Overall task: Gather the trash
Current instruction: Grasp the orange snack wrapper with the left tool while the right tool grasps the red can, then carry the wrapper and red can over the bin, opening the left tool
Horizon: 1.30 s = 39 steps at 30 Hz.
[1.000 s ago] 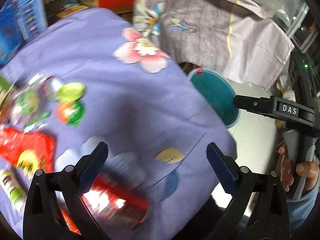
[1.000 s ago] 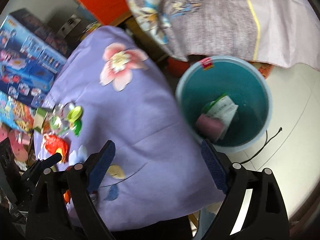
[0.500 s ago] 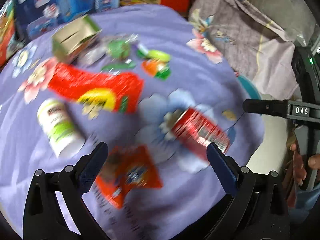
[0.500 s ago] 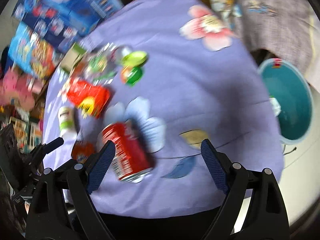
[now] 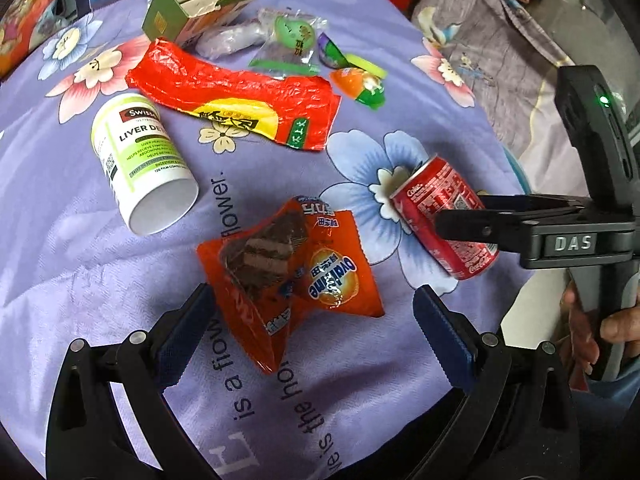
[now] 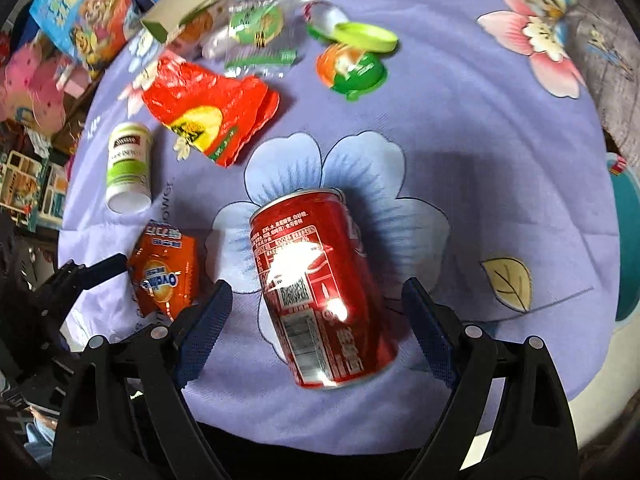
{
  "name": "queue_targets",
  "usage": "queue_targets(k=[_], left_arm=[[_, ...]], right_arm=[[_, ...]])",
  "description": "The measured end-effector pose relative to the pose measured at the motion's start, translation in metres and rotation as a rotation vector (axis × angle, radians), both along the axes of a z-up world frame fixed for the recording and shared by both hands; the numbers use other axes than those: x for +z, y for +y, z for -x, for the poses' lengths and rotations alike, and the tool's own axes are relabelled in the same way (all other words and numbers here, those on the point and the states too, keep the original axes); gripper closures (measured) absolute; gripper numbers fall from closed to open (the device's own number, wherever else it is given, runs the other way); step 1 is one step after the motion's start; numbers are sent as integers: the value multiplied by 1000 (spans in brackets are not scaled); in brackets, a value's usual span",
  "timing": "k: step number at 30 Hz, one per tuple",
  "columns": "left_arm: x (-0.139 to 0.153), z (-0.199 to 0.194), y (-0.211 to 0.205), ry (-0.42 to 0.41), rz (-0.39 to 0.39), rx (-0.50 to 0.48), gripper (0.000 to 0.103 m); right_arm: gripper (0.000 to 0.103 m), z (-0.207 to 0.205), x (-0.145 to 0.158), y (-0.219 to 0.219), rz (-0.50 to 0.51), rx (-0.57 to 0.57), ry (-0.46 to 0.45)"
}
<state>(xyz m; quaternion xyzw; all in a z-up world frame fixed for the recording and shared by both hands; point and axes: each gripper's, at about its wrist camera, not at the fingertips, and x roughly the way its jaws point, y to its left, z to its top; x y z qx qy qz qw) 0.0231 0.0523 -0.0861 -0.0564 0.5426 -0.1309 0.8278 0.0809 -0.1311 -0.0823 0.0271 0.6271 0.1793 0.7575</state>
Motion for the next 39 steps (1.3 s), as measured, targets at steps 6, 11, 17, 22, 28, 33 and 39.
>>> queue_targets(k=[6,11,17,22,28,33,39], left_arm=[[-1,0,2,-3,-16,-2,4],[-3,-1,4,3,-17,8,4],[-9,-3,-1,13,-44,7,4],[-19,-12,-7,31,-72,27,4],[-25,-18,-12,21,-71,37,10],[-19,-17,-15,-9,-77,33,52],[-9,-20,-18,-36,-71,15,81]], right_arm=[[41,-6,-13,6,20,26,17],[42,-4,-6,3,8,20,-15],[42,-9,7,-15,-34,-52,-42],[42,-7,14,-30,-49,-79,-64],[42,-2,10,-46,-74,-114,-66],[42,0,8,-59,-105,-145,-68],[42,2,12,-75,-156,-187,-81]])
